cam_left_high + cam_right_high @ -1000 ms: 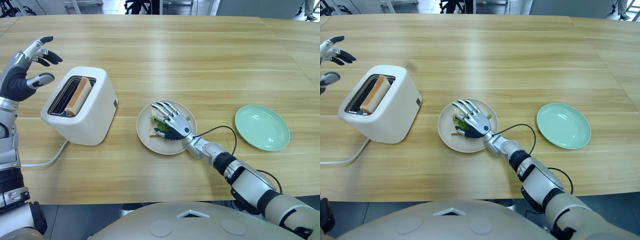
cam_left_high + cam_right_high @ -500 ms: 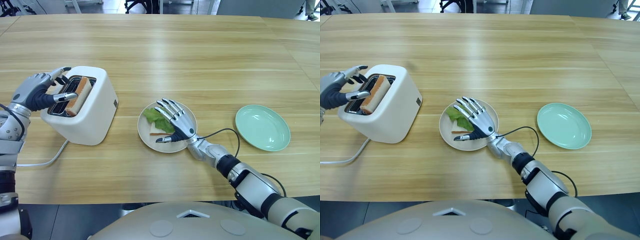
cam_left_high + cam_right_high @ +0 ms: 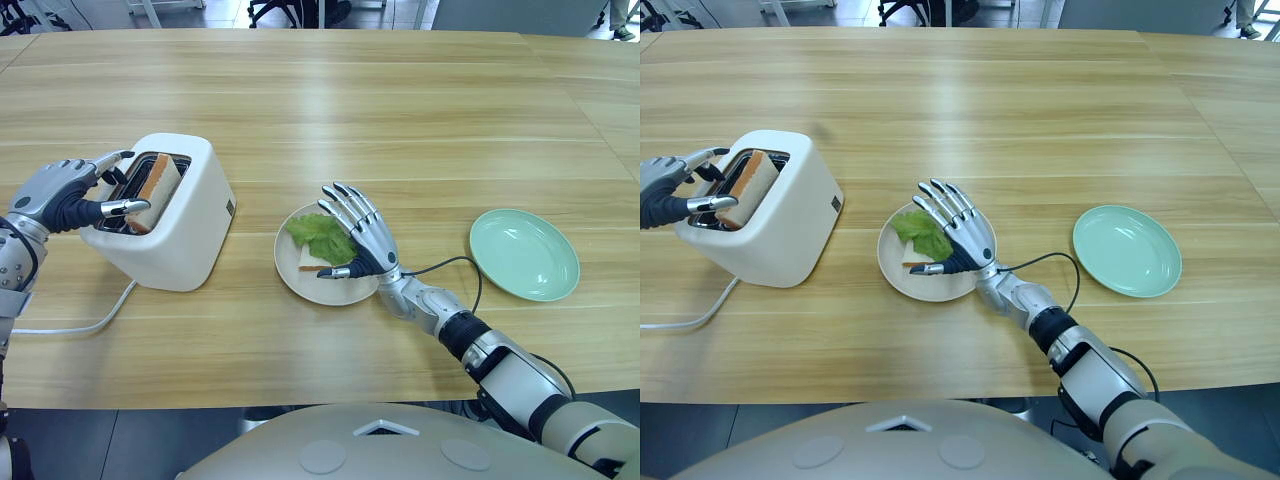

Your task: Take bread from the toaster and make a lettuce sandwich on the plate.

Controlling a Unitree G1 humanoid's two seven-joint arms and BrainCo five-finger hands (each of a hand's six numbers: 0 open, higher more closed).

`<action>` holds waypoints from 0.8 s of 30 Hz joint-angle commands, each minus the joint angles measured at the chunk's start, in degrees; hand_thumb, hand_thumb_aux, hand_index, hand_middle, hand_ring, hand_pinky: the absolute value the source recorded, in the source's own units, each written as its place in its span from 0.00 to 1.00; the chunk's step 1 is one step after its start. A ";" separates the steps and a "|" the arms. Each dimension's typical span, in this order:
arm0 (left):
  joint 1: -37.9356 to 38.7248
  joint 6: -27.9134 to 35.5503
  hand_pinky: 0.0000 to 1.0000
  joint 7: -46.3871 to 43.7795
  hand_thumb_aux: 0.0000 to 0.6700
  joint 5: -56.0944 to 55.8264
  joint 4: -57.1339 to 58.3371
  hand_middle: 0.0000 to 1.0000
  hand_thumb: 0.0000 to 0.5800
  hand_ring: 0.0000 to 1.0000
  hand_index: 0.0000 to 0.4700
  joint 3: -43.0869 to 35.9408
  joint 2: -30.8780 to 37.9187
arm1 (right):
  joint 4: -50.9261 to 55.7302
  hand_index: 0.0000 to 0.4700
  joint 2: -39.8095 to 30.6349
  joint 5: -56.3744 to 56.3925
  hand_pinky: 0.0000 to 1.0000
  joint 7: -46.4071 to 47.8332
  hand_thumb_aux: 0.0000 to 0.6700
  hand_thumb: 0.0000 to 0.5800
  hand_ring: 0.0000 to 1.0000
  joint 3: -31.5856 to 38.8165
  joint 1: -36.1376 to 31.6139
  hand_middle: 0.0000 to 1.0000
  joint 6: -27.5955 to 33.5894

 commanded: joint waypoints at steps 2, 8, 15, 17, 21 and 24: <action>2.12 -0.73 0.36 -2.30 0.09 -0.62 -0.85 0.36 0.18 0.36 0.09 -2.37 0.32 | -0.58 0.00 -0.55 0.87 0.00 0.49 0.00 0.00 0.00 -1.12 0.54 0.00 -0.23; 2.50 -2.00 0.38 -3.31 0.37 -0.39 -1.45 0.38 0.61 0.38 0.36 -3.60 1.32 | -0.47 0.00 -0.76 1.29 0.00 0.47 0.00 0.00 0.00 -1.55 0.48 0.00 -0.26; 3.96 -4.11 0.37 -4.08 0.18 -1.02 -1.92 0.37 0.32 0.37 0.17 -3.10 3.34 | -0.38 0.00 -0.65 1.35 0.00 0.46 0.00 0.00 0.00 -1.76 0.60 0.00 -0.16; 3.82 -4.42 0.37 -4.04 0.16 -0.80 -1.41 0.37 0.30 0.37 0.16 -3.31 3.74 | -0.21 0.00 -0.55 1.32 0.00 0.39 0.00 0.00 0.00 -1.78 0.64 0.00 -0.11; 4.10 -5.02 0.37 -3.99 0.13 -0.22 -0.70 0.37 0.24 0.37 0.12 -3.84 4.22 | -0.18 0.00 -0.22 1.29 0.00 0.46 0.00 0.00 0.00 -1.74 0.58 0.00 -0.13; 3.71 -5.24 0.36 -4.03 0.16 0.49 0.10 0.36 0.30 0.36 0.16 -4.89 4.44 | -0.15 0.00 -0.09 1.23 0.00 0.43 0.00 0.00 0.00 -1.73 0.56 0.00 -0.18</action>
